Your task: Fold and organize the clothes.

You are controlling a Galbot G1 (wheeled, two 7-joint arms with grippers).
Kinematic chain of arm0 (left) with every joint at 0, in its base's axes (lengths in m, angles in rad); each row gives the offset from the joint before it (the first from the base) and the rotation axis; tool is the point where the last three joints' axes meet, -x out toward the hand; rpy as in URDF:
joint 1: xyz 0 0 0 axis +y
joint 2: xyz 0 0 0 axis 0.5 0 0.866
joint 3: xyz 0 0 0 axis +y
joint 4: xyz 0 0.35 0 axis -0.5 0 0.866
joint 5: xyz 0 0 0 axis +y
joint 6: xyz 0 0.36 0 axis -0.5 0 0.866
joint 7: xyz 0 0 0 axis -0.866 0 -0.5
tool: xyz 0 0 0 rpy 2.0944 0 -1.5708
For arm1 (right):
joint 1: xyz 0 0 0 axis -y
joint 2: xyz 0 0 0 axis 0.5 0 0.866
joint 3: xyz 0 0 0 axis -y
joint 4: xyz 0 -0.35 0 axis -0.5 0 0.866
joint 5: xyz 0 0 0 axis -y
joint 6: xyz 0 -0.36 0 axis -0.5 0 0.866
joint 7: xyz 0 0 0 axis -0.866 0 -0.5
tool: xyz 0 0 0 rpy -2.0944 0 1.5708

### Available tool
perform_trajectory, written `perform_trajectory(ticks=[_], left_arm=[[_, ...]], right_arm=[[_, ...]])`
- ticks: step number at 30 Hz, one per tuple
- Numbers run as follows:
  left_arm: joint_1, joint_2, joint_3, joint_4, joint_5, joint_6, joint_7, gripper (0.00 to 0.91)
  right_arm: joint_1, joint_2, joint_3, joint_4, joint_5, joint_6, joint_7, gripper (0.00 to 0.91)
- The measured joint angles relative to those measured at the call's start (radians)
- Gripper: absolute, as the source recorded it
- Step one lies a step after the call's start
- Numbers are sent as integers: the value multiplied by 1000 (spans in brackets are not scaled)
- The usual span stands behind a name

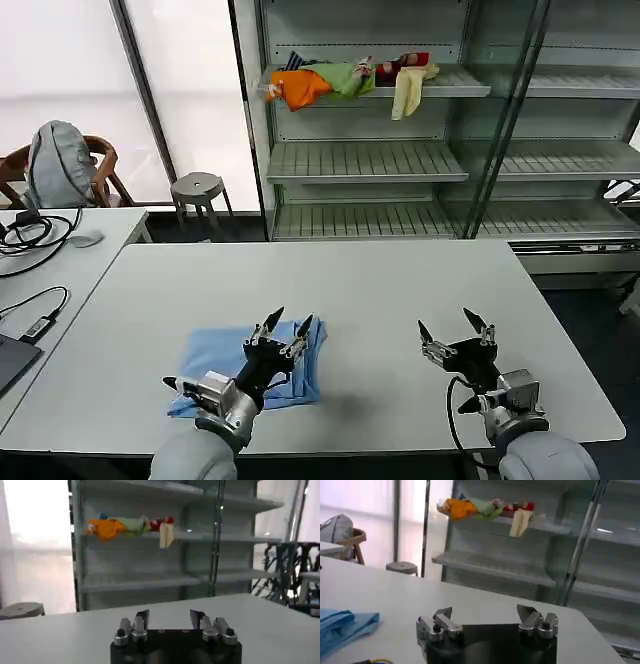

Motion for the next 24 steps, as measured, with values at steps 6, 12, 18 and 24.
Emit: perform_trajectory(ticks=[6,12,18,24], left_arm=[[37,27,-88,-30,-16,-25,-10,907],[94,70,-214,-4,-43,22,-103,907],[123,80,-274,52,-76,65,-183,907],[133,84,-297,106,-115,90,-219,907]], right_arm=[[11,7,-6,-5,0,6,-6,907],[15,7,-13,-7,0,8,-8,907],[13,3,-17,-8,0,9,-8,907],[13,2,-18,-7,0,9,-8,907]])
